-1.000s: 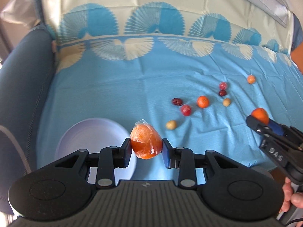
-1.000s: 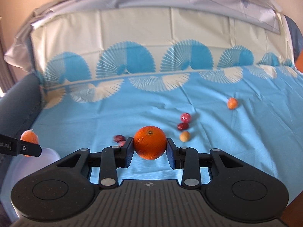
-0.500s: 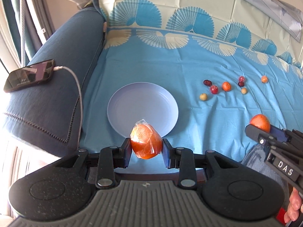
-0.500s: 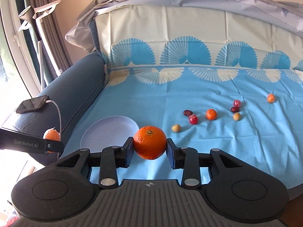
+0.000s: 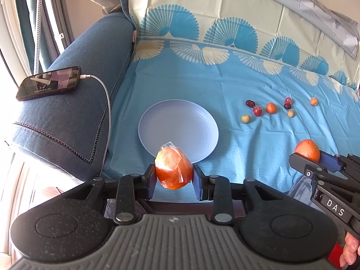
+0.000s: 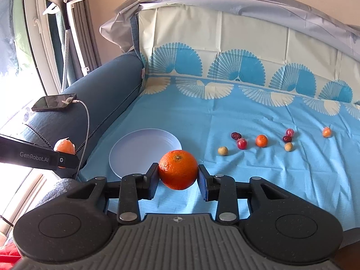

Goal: Organize fruits
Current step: 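Carry both mandarins to the plate and open both tools to release them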

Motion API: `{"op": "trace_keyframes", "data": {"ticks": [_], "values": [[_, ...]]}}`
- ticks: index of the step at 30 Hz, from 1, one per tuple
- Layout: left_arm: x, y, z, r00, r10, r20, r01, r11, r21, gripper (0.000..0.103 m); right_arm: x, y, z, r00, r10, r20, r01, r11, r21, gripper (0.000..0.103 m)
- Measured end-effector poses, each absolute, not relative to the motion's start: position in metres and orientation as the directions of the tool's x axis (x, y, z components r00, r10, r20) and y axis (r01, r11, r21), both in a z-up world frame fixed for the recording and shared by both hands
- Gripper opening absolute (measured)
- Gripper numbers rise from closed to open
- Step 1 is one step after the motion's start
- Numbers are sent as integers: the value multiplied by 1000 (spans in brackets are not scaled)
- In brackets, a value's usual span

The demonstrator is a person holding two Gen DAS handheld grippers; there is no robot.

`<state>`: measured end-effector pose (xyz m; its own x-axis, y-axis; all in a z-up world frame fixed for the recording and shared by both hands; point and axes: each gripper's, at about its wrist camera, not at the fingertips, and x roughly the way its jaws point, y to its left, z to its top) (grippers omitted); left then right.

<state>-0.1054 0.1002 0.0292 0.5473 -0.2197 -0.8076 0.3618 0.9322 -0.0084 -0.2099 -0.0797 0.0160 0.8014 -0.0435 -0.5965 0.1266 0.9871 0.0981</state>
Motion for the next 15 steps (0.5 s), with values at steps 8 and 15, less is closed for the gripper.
{"op": "trace_keyframes", "data": {"ticks": [8,15], "values": [[-103,98,26,545,-212,-812,368,930,4,37,-209,-80,15,799,-45,-599,127,987,96,38],[-95,93,22,543,-195,-817,368,930,22,37,-207,-80,14,800,-43,-598,119,989,88,38]]}}
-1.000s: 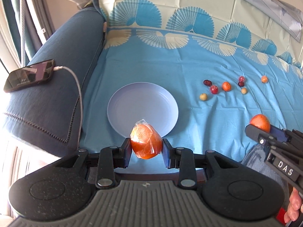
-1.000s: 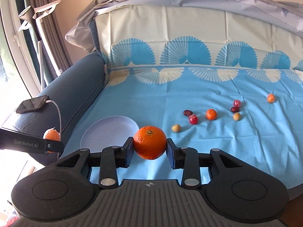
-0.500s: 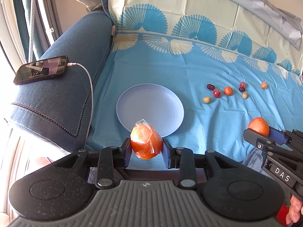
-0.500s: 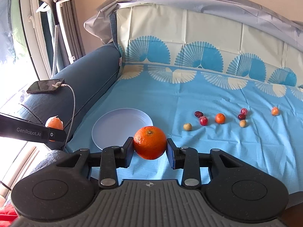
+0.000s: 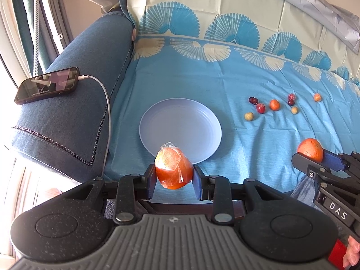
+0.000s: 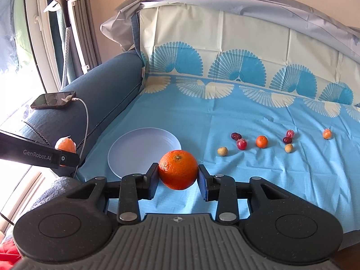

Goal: Organize fruits
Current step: 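Carry both mandarins to the plate and open both tools to release them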

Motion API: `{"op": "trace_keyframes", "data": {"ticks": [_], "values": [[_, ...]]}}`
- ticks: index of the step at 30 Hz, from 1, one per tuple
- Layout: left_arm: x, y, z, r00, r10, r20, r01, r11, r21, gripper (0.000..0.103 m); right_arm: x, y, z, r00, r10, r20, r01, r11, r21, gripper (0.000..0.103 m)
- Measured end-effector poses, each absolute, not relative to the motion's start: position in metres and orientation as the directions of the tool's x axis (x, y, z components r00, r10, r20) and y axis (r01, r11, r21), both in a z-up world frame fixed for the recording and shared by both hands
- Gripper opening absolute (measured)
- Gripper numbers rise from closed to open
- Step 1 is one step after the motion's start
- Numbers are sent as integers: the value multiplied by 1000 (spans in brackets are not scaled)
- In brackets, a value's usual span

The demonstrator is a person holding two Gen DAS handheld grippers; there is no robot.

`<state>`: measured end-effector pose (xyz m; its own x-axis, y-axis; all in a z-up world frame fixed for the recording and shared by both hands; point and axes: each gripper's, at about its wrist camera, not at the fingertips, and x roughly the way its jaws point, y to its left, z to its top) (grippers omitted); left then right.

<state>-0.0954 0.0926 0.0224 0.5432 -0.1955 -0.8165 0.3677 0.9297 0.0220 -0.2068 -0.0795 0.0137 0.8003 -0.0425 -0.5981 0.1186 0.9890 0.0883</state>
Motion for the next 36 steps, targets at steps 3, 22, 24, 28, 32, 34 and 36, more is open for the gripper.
{"op": "trace_keyframes", "data": {"ticks": [3,22,24,28,32,34,36], "values": [[-90,90,20,538,-188,-821,366,930,26,37,-204,-79,11,799,-38,-600,110,990,84,38],[-28,74,-15,481,-136,-866,354,934,50,37,-134,-79,-18,754,16,-657,59,994,92,38],[-18,73,-21,477,-128,-870,350,935,54,37,-122,-78,-23,747,22,-665,52,994,91,38],[5,69,-35,469,-116,-876,344,937,61,37,-99,-74,-35,732,32,-680,32,996,81,38],[29,62,-56,458,-103,-883,343,937,69,37,-72,-69,-55,709,40,-704,0,998,56,38],[41,59,-70,438,-94,-894,343,937,70,37,-58,-67,-66,689,40,-723,-10,999,46,38],[51,55,-83,424,-86,-902,344,936,73,37,-44,-67,-80,666,46,-744,-18,999,45,38]]}}
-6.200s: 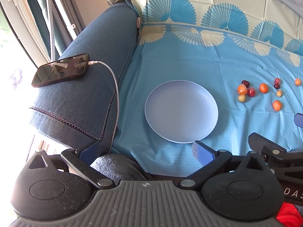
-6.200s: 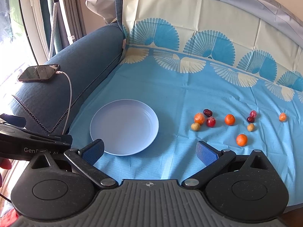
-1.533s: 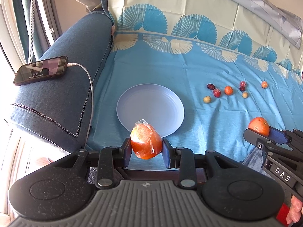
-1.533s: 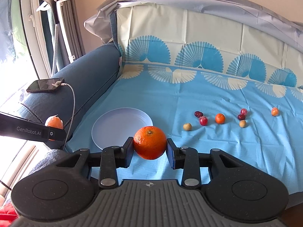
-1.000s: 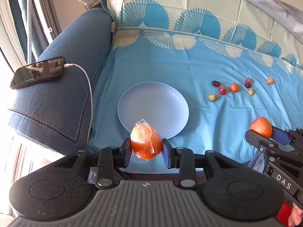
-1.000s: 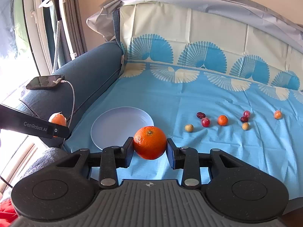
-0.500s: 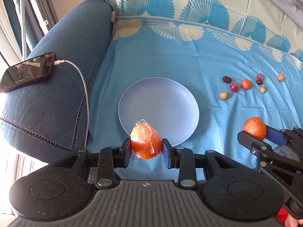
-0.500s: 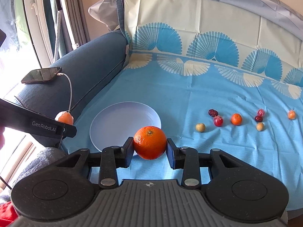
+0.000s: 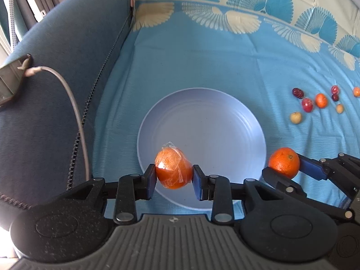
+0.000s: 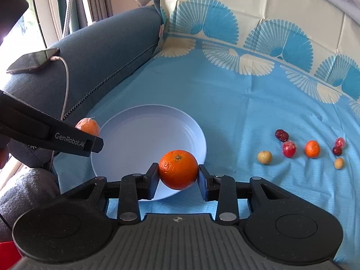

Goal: Organize fruits
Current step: 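Carry both mandarins to the plate and open both tools to release them, then move both tools back toward the remaining fruits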

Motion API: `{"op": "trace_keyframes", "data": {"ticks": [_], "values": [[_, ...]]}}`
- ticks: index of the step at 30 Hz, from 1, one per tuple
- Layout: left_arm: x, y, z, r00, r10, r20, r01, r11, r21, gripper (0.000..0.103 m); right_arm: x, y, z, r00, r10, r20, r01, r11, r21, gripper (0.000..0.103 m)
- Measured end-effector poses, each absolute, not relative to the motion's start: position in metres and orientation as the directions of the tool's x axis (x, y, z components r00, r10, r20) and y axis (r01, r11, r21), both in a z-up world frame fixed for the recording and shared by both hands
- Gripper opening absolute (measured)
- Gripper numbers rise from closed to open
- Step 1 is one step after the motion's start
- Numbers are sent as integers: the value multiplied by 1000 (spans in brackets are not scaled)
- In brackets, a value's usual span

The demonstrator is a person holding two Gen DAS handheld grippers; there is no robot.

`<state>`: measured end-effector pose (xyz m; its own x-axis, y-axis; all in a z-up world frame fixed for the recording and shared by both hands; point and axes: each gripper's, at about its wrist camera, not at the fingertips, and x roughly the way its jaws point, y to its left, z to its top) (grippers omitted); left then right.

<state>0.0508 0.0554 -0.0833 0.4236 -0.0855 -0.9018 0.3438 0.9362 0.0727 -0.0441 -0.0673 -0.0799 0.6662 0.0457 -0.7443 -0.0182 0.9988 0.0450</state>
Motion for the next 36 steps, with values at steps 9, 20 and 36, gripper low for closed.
{"op": "trace_keyframes", "data": {"ticks": [9,20,36], "values": [[81,52,-123,382,-51,-923,326,942,82,46,-10,-74,-120,596,53,-801,-58,998,22,39],[46,59,-73,485,-51,-873,340,931,134,103,-31,-74,-75,634,31,-772,-58,998,-7,93],[-69,95,-5,537,-91,-838,303,949,91,103,-162,-64,2,728,-9,-685,52,998,42,102]]}}
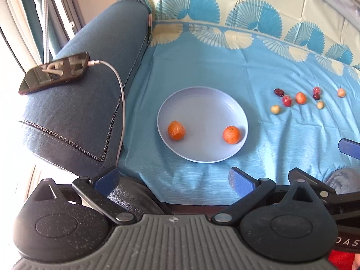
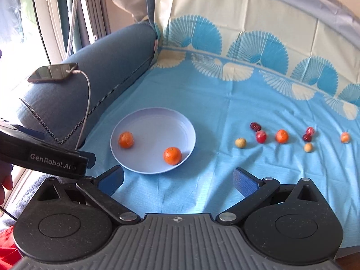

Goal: Organize fruits
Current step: 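Move both tools back toward the remaining fruits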

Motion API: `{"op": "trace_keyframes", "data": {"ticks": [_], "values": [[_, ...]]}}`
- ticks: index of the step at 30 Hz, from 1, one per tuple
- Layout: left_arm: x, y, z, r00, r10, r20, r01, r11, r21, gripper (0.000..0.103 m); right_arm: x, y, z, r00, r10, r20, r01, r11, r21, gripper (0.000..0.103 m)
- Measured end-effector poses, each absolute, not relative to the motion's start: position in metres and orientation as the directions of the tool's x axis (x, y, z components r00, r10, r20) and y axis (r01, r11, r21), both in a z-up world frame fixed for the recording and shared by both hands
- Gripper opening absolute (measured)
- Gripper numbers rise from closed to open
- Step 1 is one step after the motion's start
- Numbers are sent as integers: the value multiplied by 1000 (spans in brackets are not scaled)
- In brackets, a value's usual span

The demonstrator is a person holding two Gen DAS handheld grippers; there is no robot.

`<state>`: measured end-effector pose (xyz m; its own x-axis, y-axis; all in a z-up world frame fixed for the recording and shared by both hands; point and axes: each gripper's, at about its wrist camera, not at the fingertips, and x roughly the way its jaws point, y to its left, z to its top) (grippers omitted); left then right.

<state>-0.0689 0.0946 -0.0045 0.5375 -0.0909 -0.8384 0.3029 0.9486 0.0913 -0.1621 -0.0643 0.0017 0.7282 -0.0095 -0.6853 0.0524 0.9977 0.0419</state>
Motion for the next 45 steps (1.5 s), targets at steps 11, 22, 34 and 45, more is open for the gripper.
{"op": "trace_keyframes", "data": {"ticks": [11,22,34,45], "values": [[-108,96,25,597,-126,-793,306,949,80,103,-204,-56,25,792,-22,-610,39,999,16,102],[-121,98,35,623,-135,-770,306,949,81,103,-216,-50,32,813,-22,-582,29,1000,3,102],[-121,101,35,621,-136,-772,305,949,78,103,-217,-50,32,811,-23,-585,29,1000,1,102],[-116,100,33,613,-132,-779,305,949,79,103,-213,-51,30,804,-21,-594,30,1000,5,102]]}}
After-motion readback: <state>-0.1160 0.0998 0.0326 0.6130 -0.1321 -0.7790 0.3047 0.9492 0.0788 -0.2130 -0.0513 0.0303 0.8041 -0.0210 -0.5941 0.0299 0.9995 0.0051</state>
